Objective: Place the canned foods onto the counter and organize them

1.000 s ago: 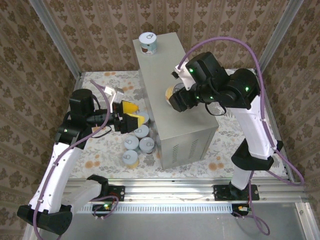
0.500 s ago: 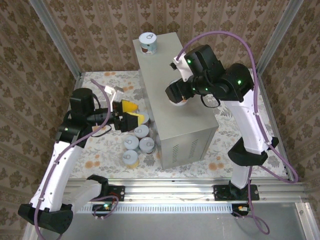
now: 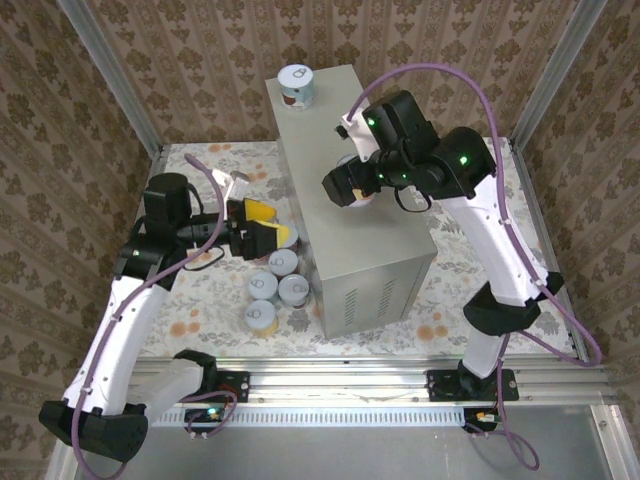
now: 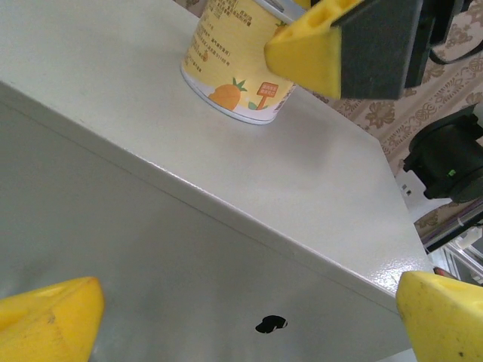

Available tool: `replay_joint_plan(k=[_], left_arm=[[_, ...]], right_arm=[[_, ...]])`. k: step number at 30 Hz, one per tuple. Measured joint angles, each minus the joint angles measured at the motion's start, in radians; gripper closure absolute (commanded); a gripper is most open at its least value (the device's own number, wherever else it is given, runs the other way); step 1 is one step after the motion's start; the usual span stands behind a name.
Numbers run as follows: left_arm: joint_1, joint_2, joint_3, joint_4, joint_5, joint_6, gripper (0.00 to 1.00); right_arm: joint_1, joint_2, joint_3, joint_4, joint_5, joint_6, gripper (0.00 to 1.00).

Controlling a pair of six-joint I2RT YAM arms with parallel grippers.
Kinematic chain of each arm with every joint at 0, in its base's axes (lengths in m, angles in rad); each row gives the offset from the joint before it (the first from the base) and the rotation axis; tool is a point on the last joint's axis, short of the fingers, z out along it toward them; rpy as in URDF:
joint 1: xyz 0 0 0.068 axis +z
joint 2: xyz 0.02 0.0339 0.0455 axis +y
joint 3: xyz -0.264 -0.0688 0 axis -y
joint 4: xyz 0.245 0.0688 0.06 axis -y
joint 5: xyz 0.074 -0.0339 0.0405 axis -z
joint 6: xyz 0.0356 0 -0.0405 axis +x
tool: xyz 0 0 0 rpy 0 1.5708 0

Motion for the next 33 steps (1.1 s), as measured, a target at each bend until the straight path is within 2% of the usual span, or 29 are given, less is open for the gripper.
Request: replay_joint_plan(k=[8, 10, 13, 17, 24, 33], left_arm=[[0.000, 0.005, 0.001, 0.002, 0.001, -0.001, 0.00], [0.000, 0.005, 0.007, -0.003, -0.008, 0.000, 0.00], [-0.003, 0.009, 0.040, -0.023, -0.043, 0.001, 0.00], [-0.033, 0.009, 0.103, -0.063, -0.134, 0.017, 0.00], [-0.116, 0.009, 0.181, -0.127, -0.349, 0.058, 0.00], [-0.174, -0.006, 0.196, -0.194, -0.539, 0.060, 0.00]], right_arm=[[-0.018, -0.198, -0.327, 0.201, -0.001, 0.005, 0.01], [-0.022, -0.244, -0.397, 0.259, -0.002, 0.008, 0.06], [-0.022, -0.300, -0.497, 0.345, -0.008, 0.014, 0.18], [-0.031, -0.340, -0.593, 0.445, -0.011, 0.024, 0.24], [-0.135, -0.303, -0.596, 0.534, -0.077, 0.030, 0.27], [-0.263, -0.001, -0.309, 0.593, -0.176, -0.008, 0.25]])
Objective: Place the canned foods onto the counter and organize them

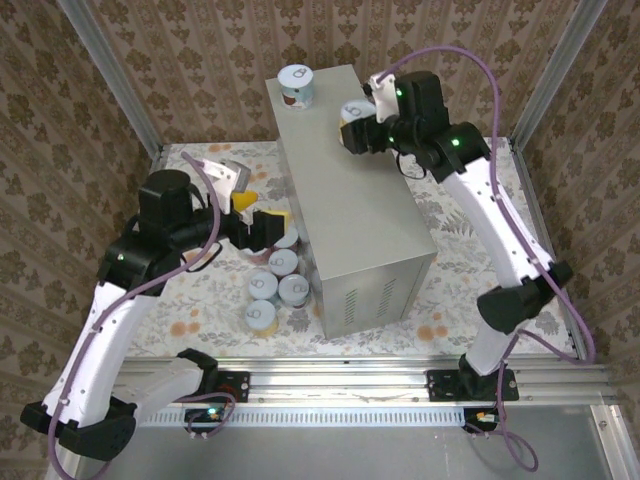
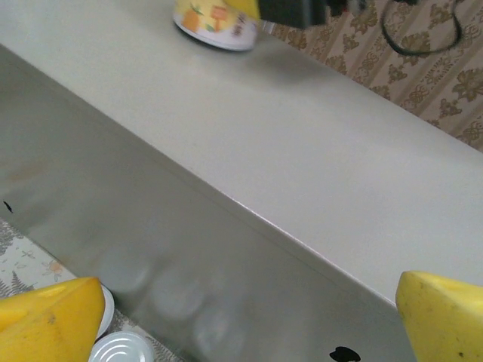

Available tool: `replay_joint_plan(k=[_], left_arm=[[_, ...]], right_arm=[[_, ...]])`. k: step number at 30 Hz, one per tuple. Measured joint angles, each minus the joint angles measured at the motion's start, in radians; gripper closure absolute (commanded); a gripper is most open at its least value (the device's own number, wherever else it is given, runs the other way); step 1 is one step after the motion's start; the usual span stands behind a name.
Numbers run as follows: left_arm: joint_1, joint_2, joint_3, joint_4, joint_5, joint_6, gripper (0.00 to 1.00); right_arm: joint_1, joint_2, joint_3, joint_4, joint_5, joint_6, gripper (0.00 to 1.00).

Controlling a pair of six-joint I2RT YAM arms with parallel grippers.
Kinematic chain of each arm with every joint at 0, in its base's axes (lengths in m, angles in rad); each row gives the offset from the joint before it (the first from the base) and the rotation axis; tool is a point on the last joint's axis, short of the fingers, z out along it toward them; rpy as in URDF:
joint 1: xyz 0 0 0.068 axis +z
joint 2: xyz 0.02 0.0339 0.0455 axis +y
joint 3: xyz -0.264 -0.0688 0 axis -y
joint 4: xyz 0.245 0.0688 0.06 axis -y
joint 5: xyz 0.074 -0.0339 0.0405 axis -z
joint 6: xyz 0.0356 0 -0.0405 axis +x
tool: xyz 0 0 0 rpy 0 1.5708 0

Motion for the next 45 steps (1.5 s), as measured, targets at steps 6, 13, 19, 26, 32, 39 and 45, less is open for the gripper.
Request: replay_joint_plan(k=[6, 13, 19, 26, 32, 39, 45], left_arm=[[-0.013, -0.014, 0.012, -0.027, -0.053, 0.000, 0.00], [-0.021, -0.013, 0.014, -0.032, -0.072, 0.000, 0.00], [-0.038, 0.003, 0.015, -0.032, -0.072, 0.000, 0.00], [-0.053, 0.006, 0.016, -0.032, -0.080, 0.000, 0.00], [-0.064, 0.005, 0.016, -0.032, -0.098, 0.000, 0.00], [-0.073, -0.001, 0.016, -0.033, -0.114, 0.000, 0.00], [-0.077, -0.001, 0.016, -0.037, -0.127, 0.000, 0.00]], right_arm=[[-0.014, 0.117, 0.130, 0.008, -0.029, -0.019, 0.17], [-0.014, 0.106, 0.111, 0.008, -0.039, -0.034, 0.10], [-0.014, 0.039, -0.023, 0.025, -0.039, -0.035, 0.13], [-0.028, 0.021, -0.058, 0.068, -0.043, -0.037, 0.25], [-0.045, 0.058, -0.016, 0.082, -0.070, -0.038, 0.33], [-0.074, 0.182, 0.121, 0.110, -0.098, -0.038, 0.37], [-0.088, 0.291, 0.262, 0.103, -0.116, -0.037, 0.36]])
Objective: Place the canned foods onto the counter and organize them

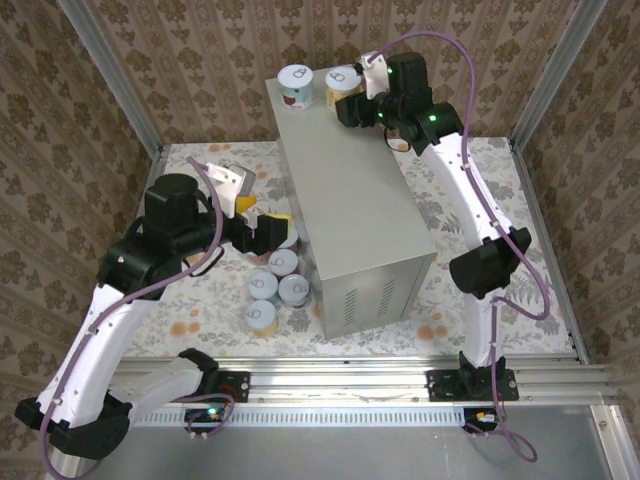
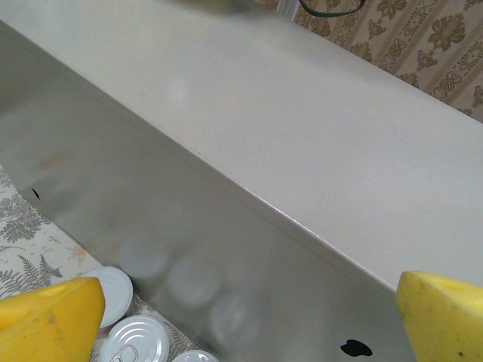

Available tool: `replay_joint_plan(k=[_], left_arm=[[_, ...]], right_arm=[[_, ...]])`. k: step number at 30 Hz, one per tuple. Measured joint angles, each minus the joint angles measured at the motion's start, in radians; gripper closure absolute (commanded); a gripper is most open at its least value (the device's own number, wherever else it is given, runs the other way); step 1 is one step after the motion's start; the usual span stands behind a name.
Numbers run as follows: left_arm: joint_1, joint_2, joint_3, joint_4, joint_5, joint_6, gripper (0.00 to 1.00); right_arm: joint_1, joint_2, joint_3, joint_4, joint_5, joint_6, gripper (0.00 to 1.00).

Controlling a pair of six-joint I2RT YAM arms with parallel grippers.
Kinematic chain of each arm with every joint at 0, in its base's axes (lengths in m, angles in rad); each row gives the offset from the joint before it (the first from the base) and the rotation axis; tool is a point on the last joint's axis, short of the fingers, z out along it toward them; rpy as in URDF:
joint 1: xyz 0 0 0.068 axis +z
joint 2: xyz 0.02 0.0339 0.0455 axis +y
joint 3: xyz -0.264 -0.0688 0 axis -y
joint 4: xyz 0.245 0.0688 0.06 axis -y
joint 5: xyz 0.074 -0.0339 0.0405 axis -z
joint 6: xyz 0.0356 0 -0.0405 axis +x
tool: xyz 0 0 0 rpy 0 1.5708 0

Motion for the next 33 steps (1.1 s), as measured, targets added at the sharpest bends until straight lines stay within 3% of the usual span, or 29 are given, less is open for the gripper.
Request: replay_joint_plan(k=[9, 33], left_arm=[[0.000, -0.004, -0.001, -0.002, -0.012, 0.000, 0.00], [0.000, -0.007, -0.018, -0.001, -0.015, 0.000, 0.00]], right_arm=[[-0.006, 0.114, 0.150, -0.002, -0.016, 0.004, 0.37], [-0.013, 0.138, 0.201, -0.003, -0.068, 0.008, 0.37]])
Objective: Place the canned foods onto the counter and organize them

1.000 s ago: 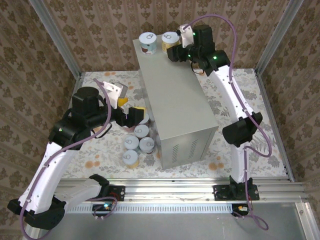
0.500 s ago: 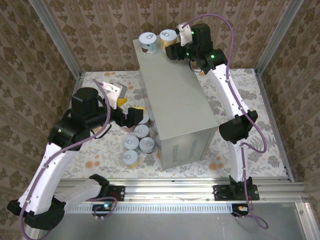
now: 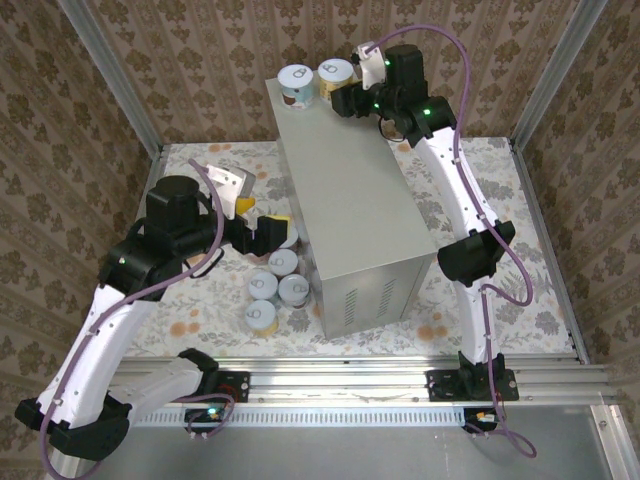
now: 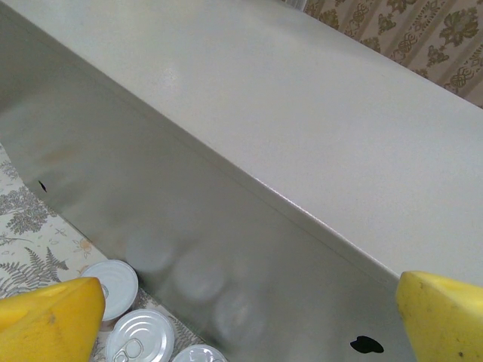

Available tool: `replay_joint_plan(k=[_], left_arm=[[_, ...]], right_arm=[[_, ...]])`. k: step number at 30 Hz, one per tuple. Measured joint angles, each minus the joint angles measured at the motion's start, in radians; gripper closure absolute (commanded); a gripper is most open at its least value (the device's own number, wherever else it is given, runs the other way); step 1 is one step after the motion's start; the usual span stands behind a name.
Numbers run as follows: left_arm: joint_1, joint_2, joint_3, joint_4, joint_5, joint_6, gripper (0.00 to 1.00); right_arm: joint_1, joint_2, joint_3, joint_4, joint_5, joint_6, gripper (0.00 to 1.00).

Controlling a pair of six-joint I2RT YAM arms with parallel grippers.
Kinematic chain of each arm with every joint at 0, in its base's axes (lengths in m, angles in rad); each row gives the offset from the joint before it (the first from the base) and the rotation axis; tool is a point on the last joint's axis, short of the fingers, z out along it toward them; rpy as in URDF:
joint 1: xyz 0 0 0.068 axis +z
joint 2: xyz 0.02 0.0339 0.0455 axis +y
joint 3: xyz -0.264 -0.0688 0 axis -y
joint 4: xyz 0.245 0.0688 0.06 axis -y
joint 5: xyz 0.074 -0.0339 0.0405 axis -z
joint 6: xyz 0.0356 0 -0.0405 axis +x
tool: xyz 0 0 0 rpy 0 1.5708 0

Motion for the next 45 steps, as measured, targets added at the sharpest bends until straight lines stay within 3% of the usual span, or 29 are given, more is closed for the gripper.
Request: replay_joint_plan(k=[16, 19, 29, 32, 36, 45], left_arm=[[0.000, 0.000, -0.001, 0.000, 0.000, 0.000, 0.00], [0.000, 0.001, -0.001, 0.000, 0.000, 0.000, 0.00], [0.000, 0.002, -0.003, -0.001, -0.014, 0.000, 0.00], [0.000, 0.001, -0.013, 0.000, -0.025, 0.000, 0.00], [0.000, -0.003, -0.037, 0.000, -0.049, -0.001, 0.00], [0.000, -0.037, -0.097, -0.002, -0.125, -0.007, 0.00]], right_arm=[[-0.002, 0.050, 0.061, 0.002, -0.013, 0.023, 0.36], [-0.003, 0.050, 0.061, 0.001, -0.014, 0.026, 0.31], [-0.006, 0.048, 0.061, -0.001, -0.013, 0.024, 0.00], [-0.006, 0.030, 0.056, -0.024, -0.012, 0.024, 0.00], [-0.006, -0.078, -0.053, -0.037, -0.012, 0.023, 0.00], [0.003, -0.488, -0.433, -0.076, -0.008, 0.003, 0.00]])
